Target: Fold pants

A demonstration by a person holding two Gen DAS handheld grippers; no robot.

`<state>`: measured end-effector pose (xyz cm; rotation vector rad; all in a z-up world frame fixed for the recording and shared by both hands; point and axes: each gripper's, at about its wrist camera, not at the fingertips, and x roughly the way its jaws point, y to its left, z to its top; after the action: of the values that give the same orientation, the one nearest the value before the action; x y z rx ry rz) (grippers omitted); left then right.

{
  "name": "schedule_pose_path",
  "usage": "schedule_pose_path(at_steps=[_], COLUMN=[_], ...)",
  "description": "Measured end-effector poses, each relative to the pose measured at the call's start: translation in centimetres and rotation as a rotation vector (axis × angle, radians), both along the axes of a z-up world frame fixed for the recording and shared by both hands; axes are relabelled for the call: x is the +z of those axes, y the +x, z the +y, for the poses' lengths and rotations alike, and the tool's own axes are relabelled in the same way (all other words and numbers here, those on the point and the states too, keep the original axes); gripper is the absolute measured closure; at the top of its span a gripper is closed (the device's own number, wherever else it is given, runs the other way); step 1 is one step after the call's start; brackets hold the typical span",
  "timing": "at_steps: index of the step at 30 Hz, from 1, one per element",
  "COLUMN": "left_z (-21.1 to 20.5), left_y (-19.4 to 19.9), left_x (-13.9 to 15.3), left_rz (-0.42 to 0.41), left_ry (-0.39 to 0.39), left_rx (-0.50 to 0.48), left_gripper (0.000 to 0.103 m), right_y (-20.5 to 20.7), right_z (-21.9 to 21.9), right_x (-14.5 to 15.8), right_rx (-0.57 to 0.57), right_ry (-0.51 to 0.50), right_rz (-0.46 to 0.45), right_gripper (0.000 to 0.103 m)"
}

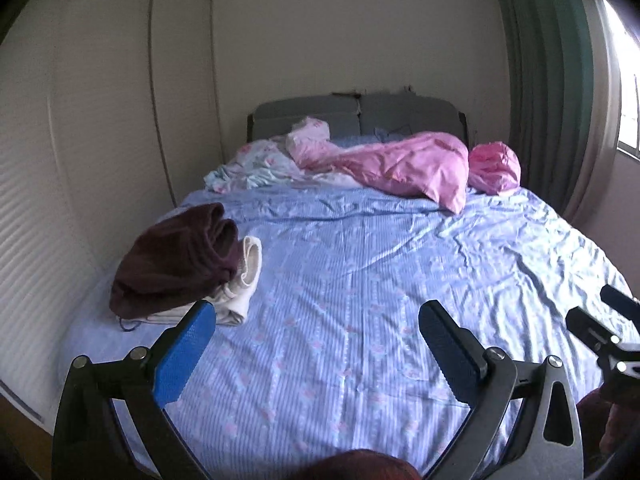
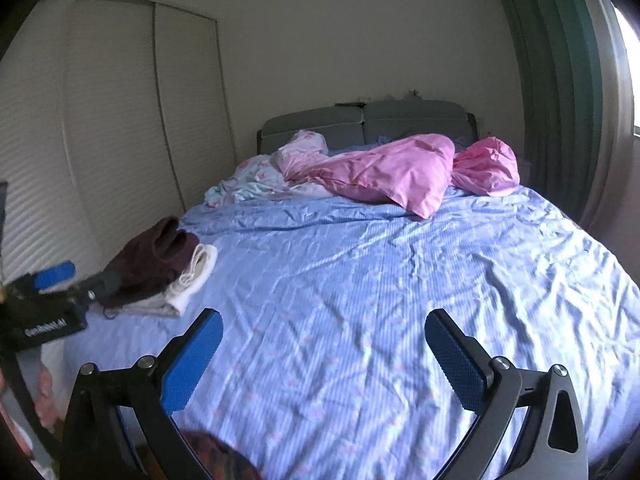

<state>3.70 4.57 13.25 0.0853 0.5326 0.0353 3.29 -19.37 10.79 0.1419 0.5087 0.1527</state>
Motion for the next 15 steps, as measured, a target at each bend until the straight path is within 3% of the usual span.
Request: schedule_pose_path(at_steps=[15], left_z=[-1.5], left_y=[-3.8], left_x=[0.6], left_rz=[-0.056], left_ry=[0.066], left_rx=[-0.007], left_gripper=[0.0], right_y=[-5.1], right_z=[-0.8], right_x=[0.2], right_rx=[-0.012], right_ry=[-0.034], right_rz=[-0.019], right_gripper=[0.001])
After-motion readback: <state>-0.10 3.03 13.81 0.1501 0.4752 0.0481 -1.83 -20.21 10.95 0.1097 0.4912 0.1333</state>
